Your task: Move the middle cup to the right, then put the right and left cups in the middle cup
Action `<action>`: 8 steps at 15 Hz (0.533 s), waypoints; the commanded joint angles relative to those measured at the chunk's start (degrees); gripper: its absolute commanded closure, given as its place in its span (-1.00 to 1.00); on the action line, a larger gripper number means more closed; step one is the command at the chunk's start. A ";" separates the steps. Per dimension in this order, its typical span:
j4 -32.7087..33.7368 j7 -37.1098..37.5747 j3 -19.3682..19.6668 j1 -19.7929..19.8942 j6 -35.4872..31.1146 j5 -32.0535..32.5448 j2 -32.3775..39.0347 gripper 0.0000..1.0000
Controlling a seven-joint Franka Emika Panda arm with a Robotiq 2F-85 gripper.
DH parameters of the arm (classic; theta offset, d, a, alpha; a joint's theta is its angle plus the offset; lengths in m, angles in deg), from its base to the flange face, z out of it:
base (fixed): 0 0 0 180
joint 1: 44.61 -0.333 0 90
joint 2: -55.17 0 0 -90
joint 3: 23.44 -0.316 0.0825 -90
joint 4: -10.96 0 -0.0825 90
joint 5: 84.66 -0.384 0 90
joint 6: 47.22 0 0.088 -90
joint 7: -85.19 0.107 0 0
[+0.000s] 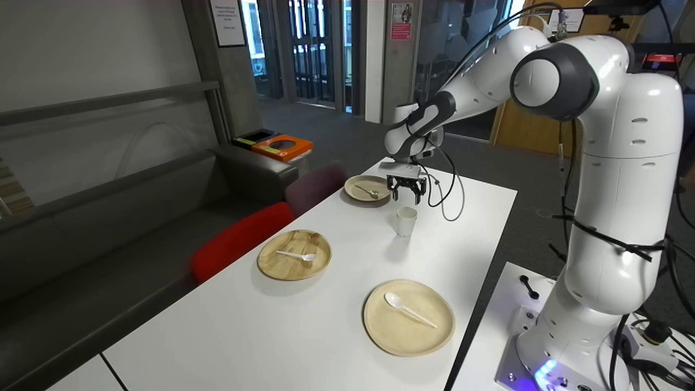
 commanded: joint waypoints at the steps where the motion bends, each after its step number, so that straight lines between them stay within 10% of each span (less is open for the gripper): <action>1: -3.55 -6.11 -3.82 -2.59 -0.79 -2.05 -4.49 -1.00; 8: -1.32 -7.29 -12.98 -12.88 4.85 0.97 -4.27 -1.00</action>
